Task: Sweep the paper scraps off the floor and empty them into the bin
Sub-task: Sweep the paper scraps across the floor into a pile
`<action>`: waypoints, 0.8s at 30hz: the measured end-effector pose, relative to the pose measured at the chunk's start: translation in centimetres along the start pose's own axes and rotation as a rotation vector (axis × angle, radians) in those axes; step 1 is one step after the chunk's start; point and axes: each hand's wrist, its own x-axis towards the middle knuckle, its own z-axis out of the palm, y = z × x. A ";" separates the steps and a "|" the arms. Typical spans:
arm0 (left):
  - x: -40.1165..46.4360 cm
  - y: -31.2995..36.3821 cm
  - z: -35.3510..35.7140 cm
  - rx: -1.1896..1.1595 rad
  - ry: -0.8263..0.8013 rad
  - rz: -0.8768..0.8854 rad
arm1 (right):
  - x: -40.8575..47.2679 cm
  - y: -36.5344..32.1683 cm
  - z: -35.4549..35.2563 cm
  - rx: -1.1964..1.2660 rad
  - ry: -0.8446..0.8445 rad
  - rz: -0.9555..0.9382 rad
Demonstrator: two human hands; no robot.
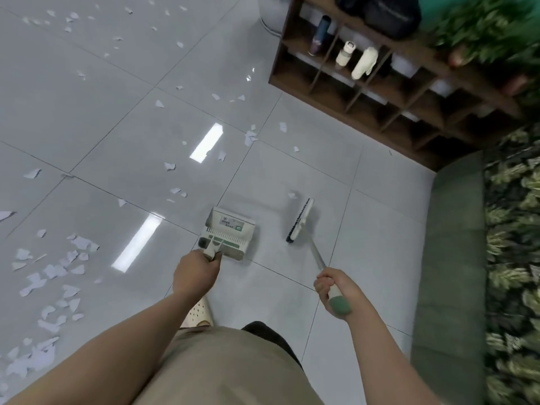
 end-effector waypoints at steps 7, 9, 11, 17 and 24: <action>4.7 4.1 -1.3 0.074 -0.044 0.082 | 2.0 -2.8 1.3 -0.352 0.160 -0.107; 6.2 5.6 -1.2 0.067 -0.033 0.073 | 3.0 -4.6 2.1 -0.408 0.172 -0.126; 7.3 7.1 -0.6 0.056 -0.027 0.065 | 4.1 -6.9 3.3 -0.435 0.184 -0.131; 11.1 11.7 2.0 0.010 0.010 -0.048 | 8.4 -15.6 6.7 -0.558 0.181 -0.102; 13.6 19.3 3.7 -0.091 0.145 -0.202 | 12.1 -24.8 10.8 -0.942 0.064 0.122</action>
